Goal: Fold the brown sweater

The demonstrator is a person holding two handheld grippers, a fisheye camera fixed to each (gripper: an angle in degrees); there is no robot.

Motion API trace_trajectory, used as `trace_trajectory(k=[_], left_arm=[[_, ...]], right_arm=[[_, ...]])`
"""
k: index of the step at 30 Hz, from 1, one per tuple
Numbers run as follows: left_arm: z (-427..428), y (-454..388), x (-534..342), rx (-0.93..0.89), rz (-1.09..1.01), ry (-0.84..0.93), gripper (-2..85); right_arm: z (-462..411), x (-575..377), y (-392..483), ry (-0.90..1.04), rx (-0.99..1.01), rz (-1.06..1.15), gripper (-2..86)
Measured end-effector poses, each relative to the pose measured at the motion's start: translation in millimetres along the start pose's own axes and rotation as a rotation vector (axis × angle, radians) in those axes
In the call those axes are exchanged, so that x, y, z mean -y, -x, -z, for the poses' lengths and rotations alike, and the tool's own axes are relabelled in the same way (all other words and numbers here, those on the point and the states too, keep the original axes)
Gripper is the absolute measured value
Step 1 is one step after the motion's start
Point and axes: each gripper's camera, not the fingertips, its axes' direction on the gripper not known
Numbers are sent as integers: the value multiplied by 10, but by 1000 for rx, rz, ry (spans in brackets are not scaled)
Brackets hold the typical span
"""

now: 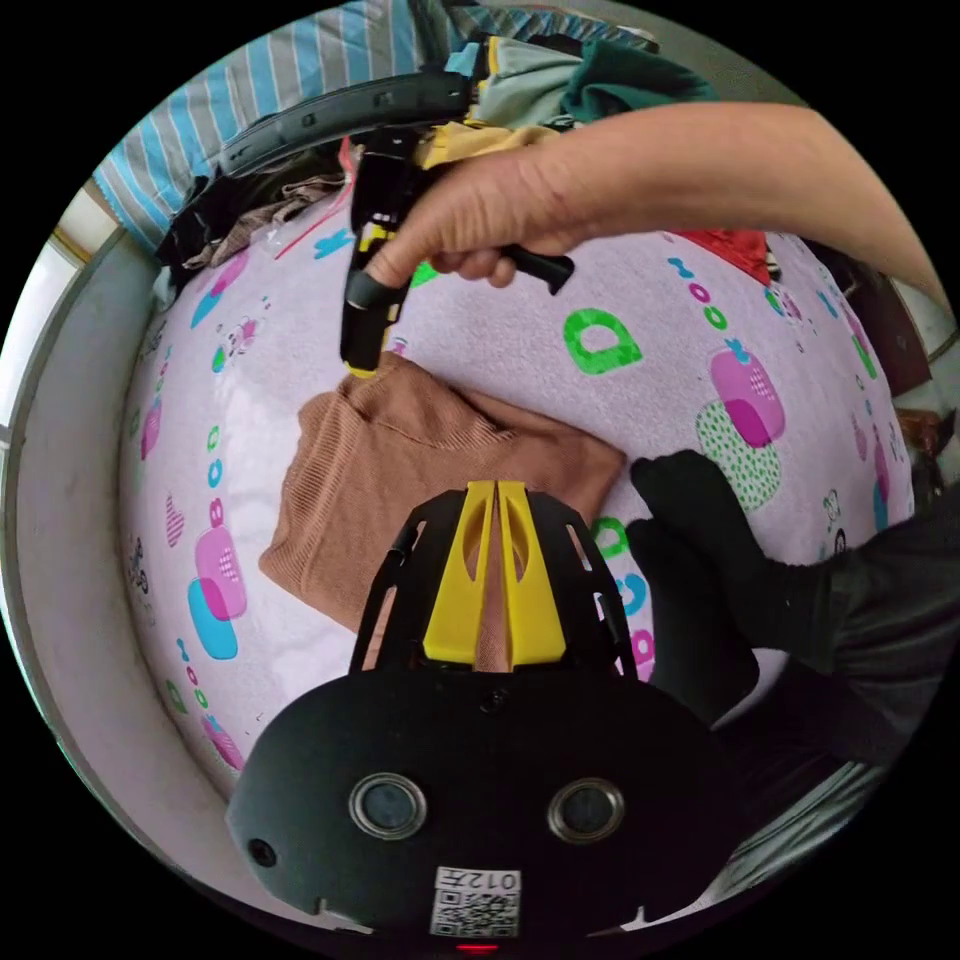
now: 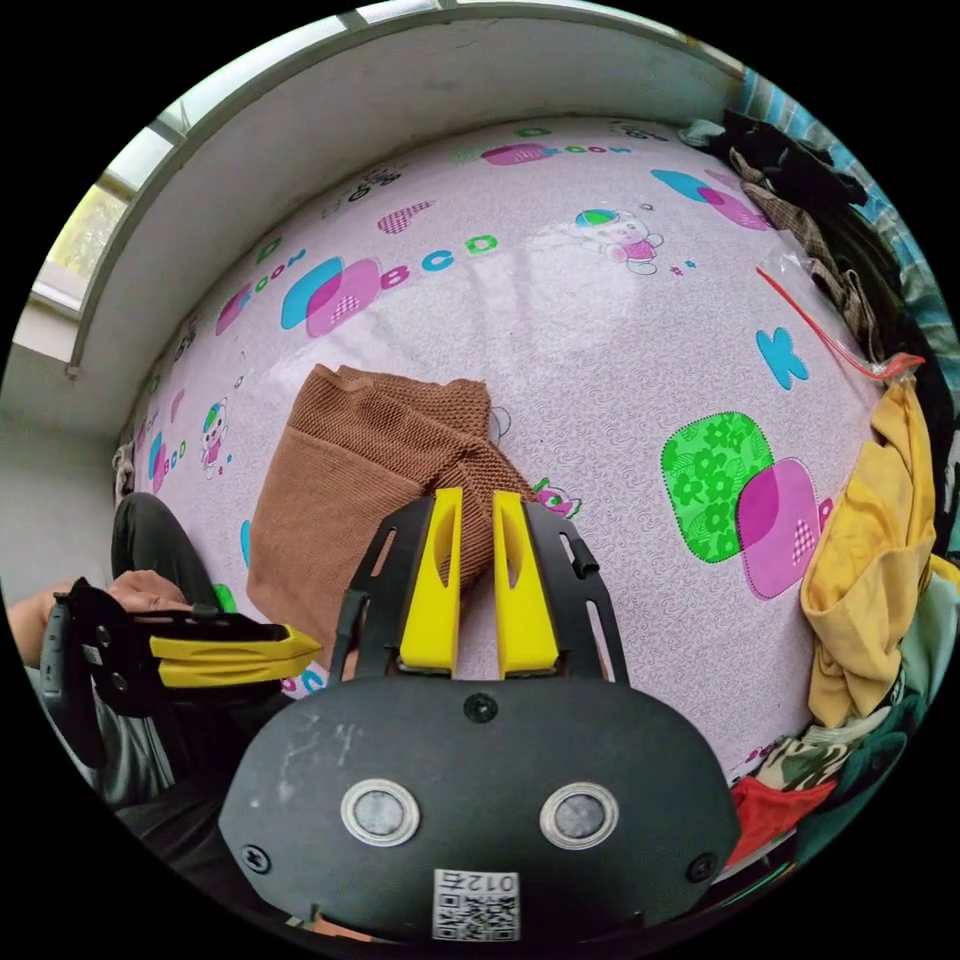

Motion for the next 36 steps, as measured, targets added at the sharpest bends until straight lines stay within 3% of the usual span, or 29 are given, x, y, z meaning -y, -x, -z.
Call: trace_trajectory(k=[9,16,27,31,36], left_arm=[[-433,-40,286,-25,6,74,0],[-455,-91,318,-38,-8,85,3],[-466,-211,359,-7,-24,93,2],[-466,-225,370,-9,-28,94,2],[-463,-229,364,-19,-22,90,3]], right_arm=[[-267,155,60,112,-107,25,22],[-208,186,57,53,-209,39,-9],[-398,100,-12,129,-322,150,-8],[-362,118,-173,157,-240,81,4],[21,-146,-539,7,-55,-75,63]])
